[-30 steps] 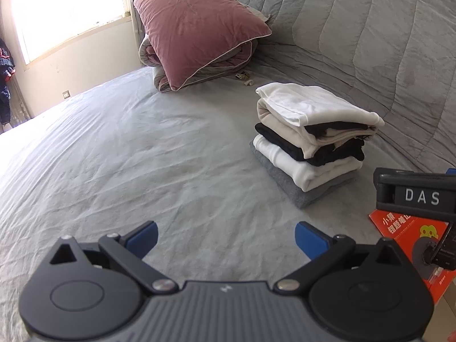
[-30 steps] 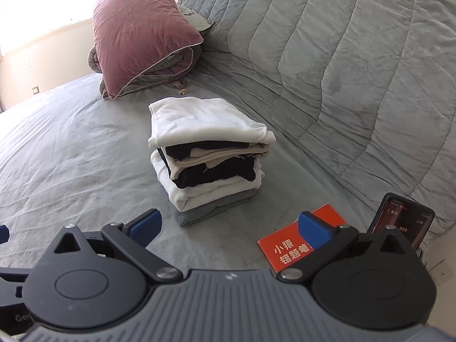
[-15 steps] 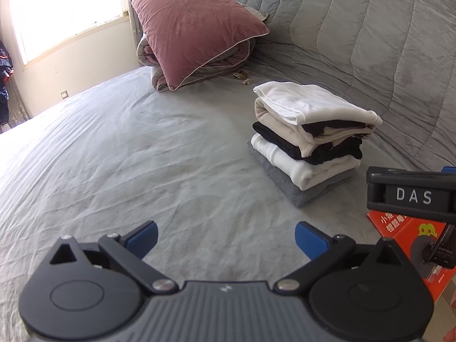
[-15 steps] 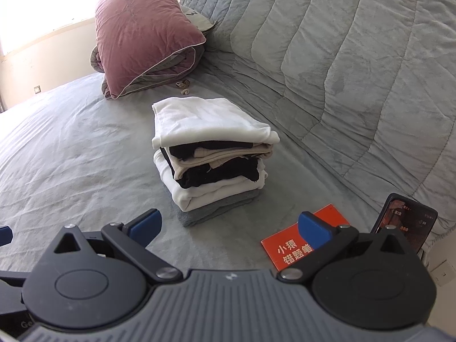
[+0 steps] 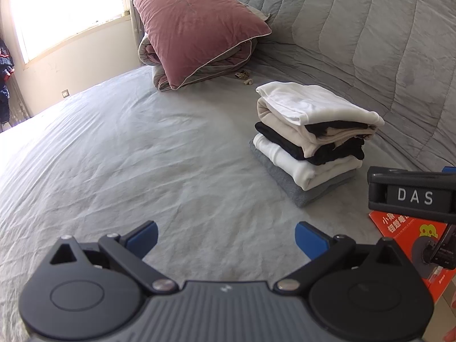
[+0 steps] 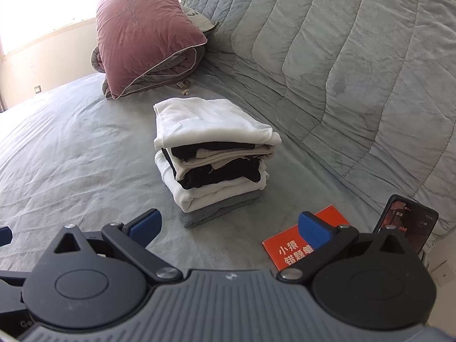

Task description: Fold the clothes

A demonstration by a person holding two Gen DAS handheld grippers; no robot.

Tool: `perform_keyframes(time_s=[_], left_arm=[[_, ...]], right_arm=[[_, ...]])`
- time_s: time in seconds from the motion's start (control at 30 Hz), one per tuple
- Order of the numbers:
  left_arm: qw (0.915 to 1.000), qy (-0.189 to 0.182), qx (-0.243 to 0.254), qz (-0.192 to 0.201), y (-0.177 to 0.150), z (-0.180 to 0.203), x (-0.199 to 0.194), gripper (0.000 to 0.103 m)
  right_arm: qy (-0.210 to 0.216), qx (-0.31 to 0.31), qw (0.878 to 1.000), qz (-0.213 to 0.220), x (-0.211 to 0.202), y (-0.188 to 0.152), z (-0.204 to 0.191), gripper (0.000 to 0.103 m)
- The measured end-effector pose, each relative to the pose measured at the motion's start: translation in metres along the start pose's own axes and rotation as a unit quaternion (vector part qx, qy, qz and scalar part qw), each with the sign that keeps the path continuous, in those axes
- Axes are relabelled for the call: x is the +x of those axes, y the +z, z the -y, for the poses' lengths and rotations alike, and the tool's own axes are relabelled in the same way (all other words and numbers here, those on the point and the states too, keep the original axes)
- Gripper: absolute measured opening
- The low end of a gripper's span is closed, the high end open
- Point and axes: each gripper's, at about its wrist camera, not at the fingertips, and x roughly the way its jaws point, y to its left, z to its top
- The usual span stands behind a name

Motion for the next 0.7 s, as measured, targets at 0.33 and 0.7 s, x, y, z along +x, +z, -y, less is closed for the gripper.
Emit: perform_keyframes(time_s=[0.33, 0.7], left_arm=[[1.0, 0.002, 0.004, 0.0, -0.0005, 0.0009, 0.0007, 0.102], [1.0, -0.003, 0.005, -0.001, -0.0013, -0.001, -0.0042, 0.102]], right_arm=[[-0.003, -0.001, 1.0, -0.001, -0.0003, -0.0011, -0.0009, 0.103], [-0.003, -0.003, 1.0, -0.003, -0.0002, 0.0005, -0.0002, 0.103]])
